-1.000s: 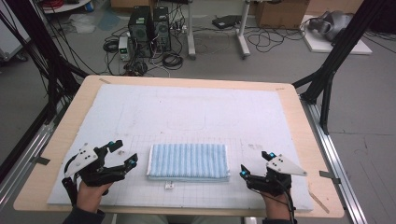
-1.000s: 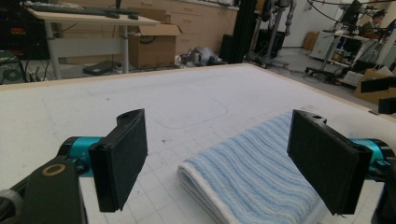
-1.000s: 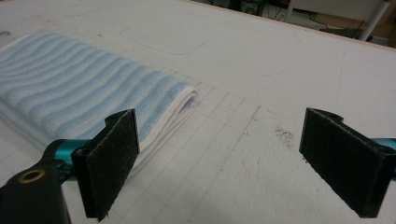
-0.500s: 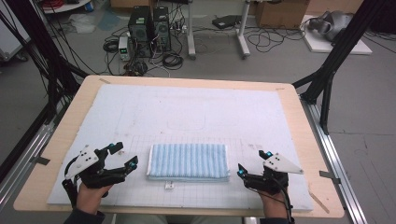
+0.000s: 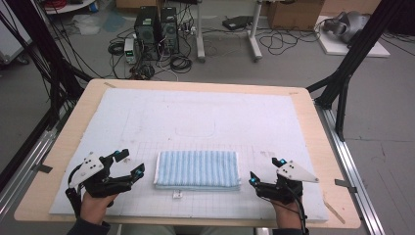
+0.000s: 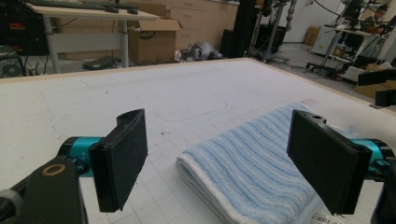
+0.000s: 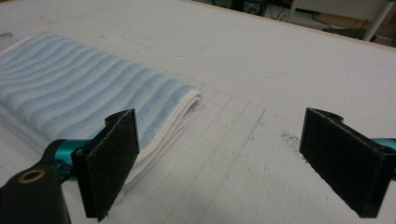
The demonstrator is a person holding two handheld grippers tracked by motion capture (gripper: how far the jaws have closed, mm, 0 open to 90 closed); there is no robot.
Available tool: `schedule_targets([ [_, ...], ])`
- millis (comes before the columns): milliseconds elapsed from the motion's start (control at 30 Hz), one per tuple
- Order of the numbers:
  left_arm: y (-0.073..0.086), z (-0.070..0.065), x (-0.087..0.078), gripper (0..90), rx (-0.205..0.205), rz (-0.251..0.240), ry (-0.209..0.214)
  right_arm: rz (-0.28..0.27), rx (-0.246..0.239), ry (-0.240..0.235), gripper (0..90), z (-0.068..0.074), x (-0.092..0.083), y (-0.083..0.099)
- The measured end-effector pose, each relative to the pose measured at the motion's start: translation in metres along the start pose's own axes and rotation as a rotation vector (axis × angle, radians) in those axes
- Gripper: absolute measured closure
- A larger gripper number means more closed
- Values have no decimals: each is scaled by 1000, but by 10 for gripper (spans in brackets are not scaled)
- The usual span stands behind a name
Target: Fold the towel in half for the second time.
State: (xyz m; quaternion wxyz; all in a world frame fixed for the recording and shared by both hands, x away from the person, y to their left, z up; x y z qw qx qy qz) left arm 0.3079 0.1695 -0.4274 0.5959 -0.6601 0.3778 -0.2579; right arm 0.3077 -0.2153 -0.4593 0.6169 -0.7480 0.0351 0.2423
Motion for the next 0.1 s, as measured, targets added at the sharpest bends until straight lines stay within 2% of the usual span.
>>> schedule_targets([
  [100,0,1,0,206,-2,-1,-2,0,1,0,111,0,0,0],
])
Point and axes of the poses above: each handheld gripper's, and its own axes: x roughly forward along the jaws, y roughly out of its underside, z roughly to its left, the point moved 10 cm from there along x, roughly forward along the jaws, and after that the axes turned 13 degrees about y, right-handed, at the moved point
